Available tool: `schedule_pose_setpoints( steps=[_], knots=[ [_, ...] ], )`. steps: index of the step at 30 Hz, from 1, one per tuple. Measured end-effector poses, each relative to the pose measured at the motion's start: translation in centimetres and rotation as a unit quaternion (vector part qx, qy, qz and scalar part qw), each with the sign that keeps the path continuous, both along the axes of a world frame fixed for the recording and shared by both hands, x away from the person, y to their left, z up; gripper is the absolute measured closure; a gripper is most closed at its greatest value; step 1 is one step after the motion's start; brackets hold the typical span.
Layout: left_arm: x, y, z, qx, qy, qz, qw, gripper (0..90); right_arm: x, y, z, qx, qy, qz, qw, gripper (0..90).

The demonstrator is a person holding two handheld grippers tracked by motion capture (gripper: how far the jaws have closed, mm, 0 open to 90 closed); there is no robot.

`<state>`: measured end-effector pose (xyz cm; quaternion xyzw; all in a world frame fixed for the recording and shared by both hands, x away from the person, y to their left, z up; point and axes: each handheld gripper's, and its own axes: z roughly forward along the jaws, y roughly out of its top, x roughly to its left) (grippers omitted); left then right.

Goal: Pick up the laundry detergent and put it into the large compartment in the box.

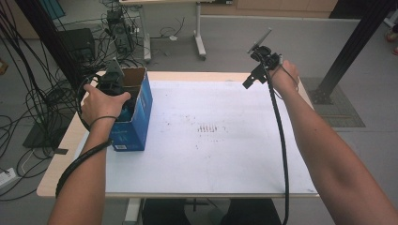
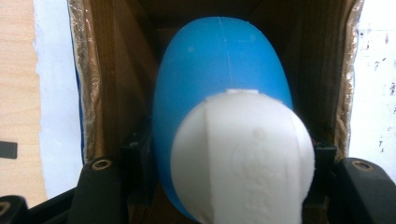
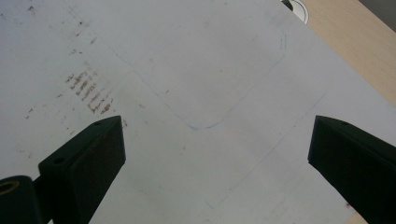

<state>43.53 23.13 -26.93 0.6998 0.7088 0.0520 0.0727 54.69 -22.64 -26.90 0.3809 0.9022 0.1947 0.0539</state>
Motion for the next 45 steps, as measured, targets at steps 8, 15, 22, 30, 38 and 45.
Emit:
schedule_pose_setpoints(
  steps=[8,15,22,30,38,45],
  knots=[
    [-0.08,0.06,-0.02,-0.002,-0.002,0.002,1.0000,37.9,0.00,0.13,0.00,-0.001,-0.001,0.000,1.0000,3.9],
    [-0.08,0.12,-0.01,-0.003,-0.002,0.002,1.0000,37.9,0.03,0.21,-0.01,-0.002,0.000,0.000,1.0000,4.0],
    [-0.14,0.10,-0.03,-0.003,-0.002,0.004,1.0000,37.9,0.02,0.11,0.05,-0.002,-0.001,-0.001,1.0000,3.9],
    [-0.11,0.01,-0.03,-0.002,-0.001,0.005,1.0000,37.9,-0.02,0.06,0.11,-0.002,-0.002,-0.001,1.0000,4.0],
    [-0.12,-0.13,-0.05,0.001,-0.001,0.003,1.0000,37.8,-0.02,-0.01,0.13,-0.003,-0.001,0.001,1.0000,4.0],
    [-0.11,-0.09,-0.05,0.002,0.003,-0.001,1.0000,37.4,-0.01,-0.05,0.08,-0.001,0.001,-0.001,1.0000,4.0]
  ],
)
